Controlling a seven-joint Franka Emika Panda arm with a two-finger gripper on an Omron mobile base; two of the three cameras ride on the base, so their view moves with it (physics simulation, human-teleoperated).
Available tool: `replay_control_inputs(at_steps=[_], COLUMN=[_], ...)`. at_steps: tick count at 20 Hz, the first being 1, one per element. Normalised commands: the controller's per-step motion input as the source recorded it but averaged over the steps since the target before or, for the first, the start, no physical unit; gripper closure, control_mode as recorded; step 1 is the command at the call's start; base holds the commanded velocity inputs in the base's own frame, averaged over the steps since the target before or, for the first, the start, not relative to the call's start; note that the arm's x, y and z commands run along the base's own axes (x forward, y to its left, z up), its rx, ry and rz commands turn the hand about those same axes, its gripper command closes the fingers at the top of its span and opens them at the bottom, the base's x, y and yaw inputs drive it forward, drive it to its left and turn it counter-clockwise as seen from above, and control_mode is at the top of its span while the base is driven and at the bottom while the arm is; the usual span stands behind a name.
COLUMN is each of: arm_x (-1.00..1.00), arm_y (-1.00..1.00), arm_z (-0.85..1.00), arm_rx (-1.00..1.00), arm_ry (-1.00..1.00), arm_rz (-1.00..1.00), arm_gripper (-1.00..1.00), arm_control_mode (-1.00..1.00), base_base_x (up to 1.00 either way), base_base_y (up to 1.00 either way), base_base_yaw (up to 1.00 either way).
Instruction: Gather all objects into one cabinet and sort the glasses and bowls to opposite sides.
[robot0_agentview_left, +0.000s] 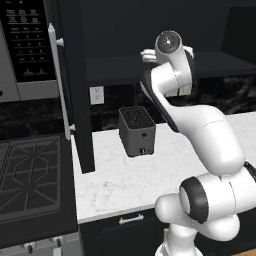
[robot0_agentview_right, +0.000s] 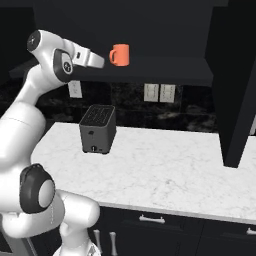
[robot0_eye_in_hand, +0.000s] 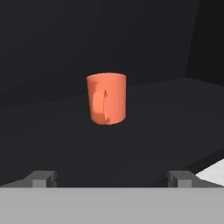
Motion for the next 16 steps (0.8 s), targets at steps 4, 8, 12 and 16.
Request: replay_control_inputs(at_steps=[4, 8, 12, 16], arm_x=[0.29, 0.26, 0.38, 0.40], arm_y=[0.00, 0.00, 0.00, -0.01], arm_z=[0.00, 0.00, 0.00, 0.00], arm_rx=[0.00, 0.00, 0.00, 0.00], arm_ry=[0.00, 0.00, 0.00, 0.00], arm_rz=[0.00, 0.00, 0.00, -0.02], arm_gripper=[-1.00, -1.00, -1.00, -1.00], arm_control_mode=[-1.00, -1.00, -1.00, -1.00], base_base_x=[0.00, 0.00, 0.00, 0.00], base_base_y=[0.00, 0.00, 0.00, 0.00], base_base_yaw=[0.00, 0.00, 0.00, 0.00])
